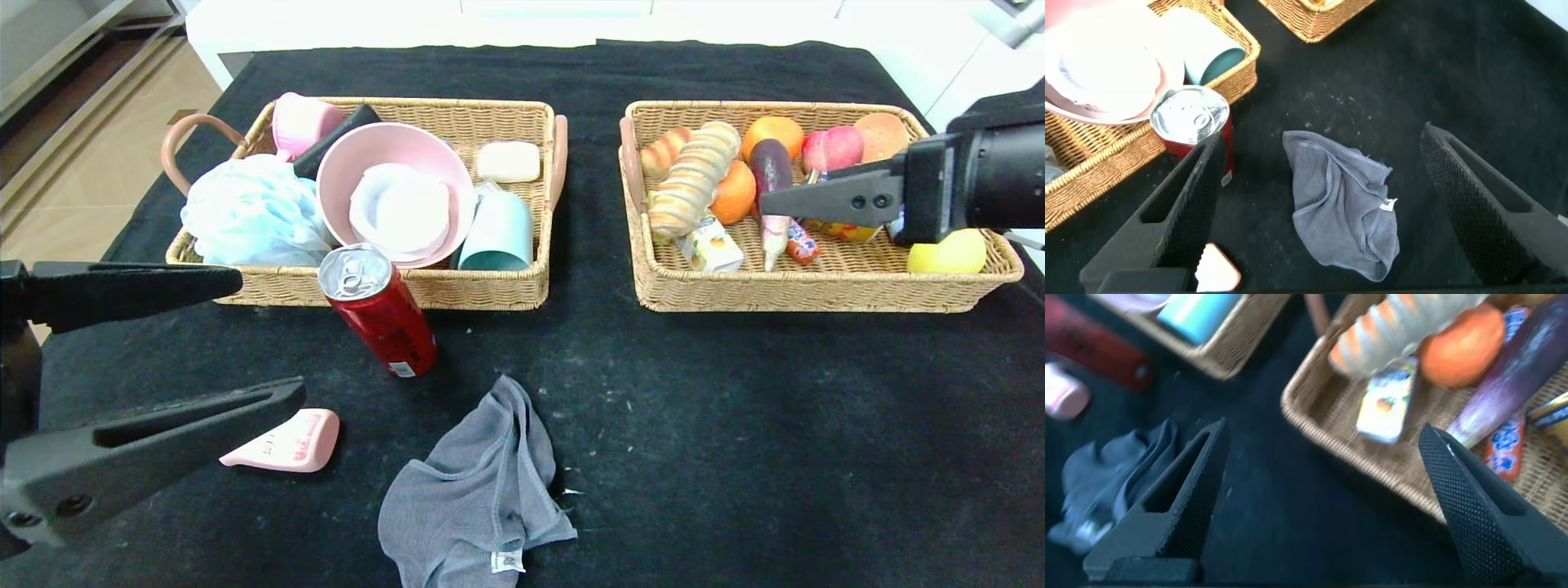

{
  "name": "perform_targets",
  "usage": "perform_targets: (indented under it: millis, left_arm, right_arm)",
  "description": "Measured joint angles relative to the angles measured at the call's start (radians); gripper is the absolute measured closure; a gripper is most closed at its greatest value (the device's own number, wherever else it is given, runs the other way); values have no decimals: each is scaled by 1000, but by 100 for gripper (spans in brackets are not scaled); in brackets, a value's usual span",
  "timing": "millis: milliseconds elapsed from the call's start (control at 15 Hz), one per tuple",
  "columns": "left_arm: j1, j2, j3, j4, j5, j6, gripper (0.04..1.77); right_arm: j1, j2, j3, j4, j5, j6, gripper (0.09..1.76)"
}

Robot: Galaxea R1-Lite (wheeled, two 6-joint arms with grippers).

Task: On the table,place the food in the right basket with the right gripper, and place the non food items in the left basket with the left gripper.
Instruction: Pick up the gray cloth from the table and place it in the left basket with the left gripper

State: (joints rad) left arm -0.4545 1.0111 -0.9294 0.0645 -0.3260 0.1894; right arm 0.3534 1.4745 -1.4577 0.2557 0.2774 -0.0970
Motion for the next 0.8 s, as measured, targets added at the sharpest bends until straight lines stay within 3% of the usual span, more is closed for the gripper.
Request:
perform_targets:
  millis: [333,800]
  left_arm:
    - [-16,8,3,0,0,-1,9]
    - [-41,19,11,1,2,-2,9]
  right_arm:
    - [-64,-147,238,-133,133,-47,15]
    - [-104,-266,424,-194,170,-48,15]
